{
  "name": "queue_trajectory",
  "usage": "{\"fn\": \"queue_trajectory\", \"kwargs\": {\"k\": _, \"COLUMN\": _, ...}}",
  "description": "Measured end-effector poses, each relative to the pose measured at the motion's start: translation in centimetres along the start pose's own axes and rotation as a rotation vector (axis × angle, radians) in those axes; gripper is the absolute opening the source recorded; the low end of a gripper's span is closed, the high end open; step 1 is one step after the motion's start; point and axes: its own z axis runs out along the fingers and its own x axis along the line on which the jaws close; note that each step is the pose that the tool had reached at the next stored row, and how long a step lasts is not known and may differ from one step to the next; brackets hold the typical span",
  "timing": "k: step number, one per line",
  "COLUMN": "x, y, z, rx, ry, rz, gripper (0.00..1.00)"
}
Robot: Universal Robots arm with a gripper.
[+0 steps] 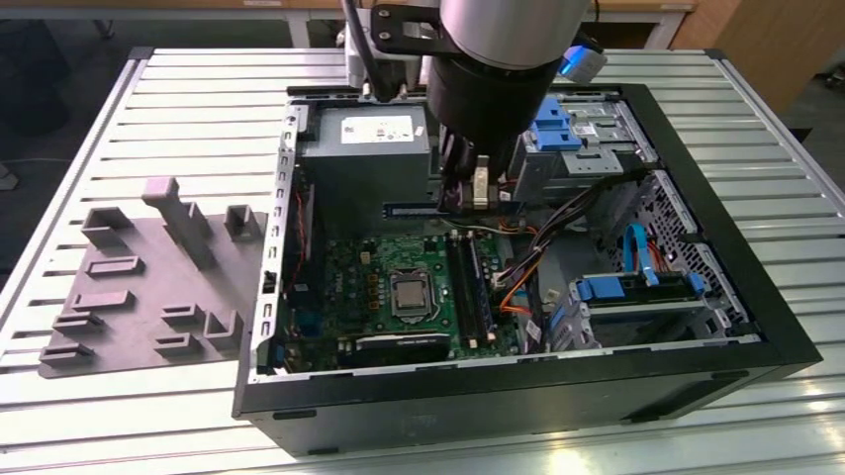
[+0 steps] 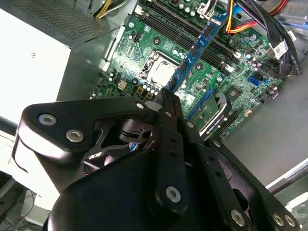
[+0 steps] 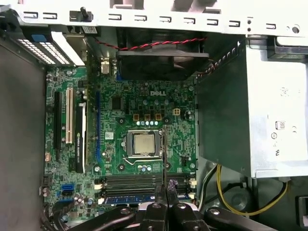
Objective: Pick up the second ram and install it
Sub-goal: 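Pick up the second ram and move it above second insertion slot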
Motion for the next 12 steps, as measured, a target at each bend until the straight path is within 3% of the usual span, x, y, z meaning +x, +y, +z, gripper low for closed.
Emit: {"fn": "queue_trajectory", "kwargs": {"k": 12, "x": 0.13, "y": -0.08, "z": 1.14, "rx": -0.0009, "ry": 0.0006, "rz": -0.008, "gripper": 0.11}}
